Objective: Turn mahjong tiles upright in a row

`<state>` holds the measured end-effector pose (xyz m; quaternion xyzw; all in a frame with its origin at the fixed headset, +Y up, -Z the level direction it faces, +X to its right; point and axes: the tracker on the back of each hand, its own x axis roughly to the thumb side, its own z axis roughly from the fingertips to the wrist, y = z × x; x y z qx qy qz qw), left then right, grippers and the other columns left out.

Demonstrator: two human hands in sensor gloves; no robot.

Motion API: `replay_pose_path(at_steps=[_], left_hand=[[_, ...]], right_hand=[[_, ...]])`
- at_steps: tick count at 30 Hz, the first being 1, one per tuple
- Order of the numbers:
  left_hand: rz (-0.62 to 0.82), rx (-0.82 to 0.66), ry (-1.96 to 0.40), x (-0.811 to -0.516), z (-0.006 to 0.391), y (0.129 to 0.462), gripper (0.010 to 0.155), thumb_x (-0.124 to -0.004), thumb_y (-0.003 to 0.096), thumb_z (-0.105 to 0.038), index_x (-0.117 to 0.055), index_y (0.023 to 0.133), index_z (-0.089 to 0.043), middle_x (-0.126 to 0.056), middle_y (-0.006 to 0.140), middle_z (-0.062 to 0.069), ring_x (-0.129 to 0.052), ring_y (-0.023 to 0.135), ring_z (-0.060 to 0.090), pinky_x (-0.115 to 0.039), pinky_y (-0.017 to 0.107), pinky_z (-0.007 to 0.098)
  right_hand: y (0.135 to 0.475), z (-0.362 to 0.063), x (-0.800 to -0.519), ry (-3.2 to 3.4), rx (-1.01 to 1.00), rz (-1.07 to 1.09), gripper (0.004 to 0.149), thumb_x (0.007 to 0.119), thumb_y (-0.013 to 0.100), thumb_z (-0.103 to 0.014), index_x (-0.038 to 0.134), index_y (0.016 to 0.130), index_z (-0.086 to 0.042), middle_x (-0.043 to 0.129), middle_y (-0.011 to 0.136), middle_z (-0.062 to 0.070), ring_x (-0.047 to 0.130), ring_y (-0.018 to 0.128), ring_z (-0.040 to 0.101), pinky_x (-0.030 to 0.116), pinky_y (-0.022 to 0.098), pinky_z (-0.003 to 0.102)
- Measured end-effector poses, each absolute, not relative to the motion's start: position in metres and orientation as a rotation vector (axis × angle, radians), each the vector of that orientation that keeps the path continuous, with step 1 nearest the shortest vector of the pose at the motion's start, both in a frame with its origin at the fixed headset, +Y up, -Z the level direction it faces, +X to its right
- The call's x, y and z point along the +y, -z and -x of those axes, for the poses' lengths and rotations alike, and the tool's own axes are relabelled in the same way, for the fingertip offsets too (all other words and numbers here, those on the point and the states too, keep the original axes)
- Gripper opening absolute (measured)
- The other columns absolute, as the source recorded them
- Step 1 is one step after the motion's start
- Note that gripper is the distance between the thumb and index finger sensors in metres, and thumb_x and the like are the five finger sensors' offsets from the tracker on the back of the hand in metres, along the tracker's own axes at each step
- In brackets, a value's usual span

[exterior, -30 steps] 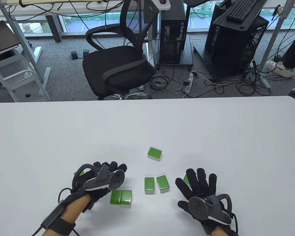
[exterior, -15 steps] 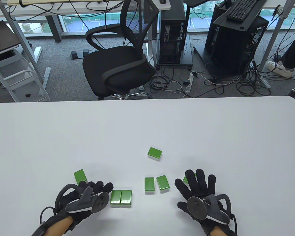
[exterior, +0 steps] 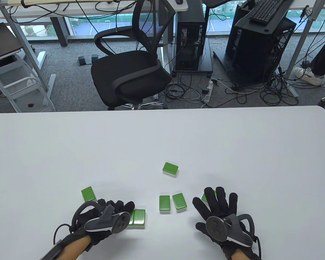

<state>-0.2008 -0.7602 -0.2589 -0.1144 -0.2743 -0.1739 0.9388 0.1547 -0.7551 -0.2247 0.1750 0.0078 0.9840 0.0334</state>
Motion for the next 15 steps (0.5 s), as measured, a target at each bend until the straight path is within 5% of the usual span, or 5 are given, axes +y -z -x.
replay_pose_path(at_steps=[9, 15], left_hand=[[0.338, -0.498, 0.274, -0.747, 0.215, 0.263, 0.091, -0.081, 0.0310, -0.058, -0.027, 0.103, -0.045, -0.054, 0.115, -0.006, -0.076, 0.102, 0.026, -0.063, 0.075, 0.058], [0.213, -0.344, 0.169, -0.715, 0.251, 0.272, 0.090, -0.082, 0.0316, -0.056, -0.030, 0.104, -0.045, -0.051, 0.117, -0.004, -0.071, 0.105, 0.028, -0.060, 0.076, 0.060]], right_hand=[[0.225, -0.154, -0.755, -3.026, 0.026, -0.543, 0.081, 0.065, 0.045, -0.059, 0.004, 0.098, -0.046, -0.011, 0.110, 0.000, -0.012, 0.095, 0.039, 0.004, 0.068, 0.069], [0.225, -0.155, -0.756, -3.025, 0.028, -0.539, 0.081, 0.065, 0.045, -0.059, 0.004, 0.098, -0.046, -0.011, 0.110, 0.000, -0.012, 0.095, 0.039, 0.004, 0.068, 0.069]])
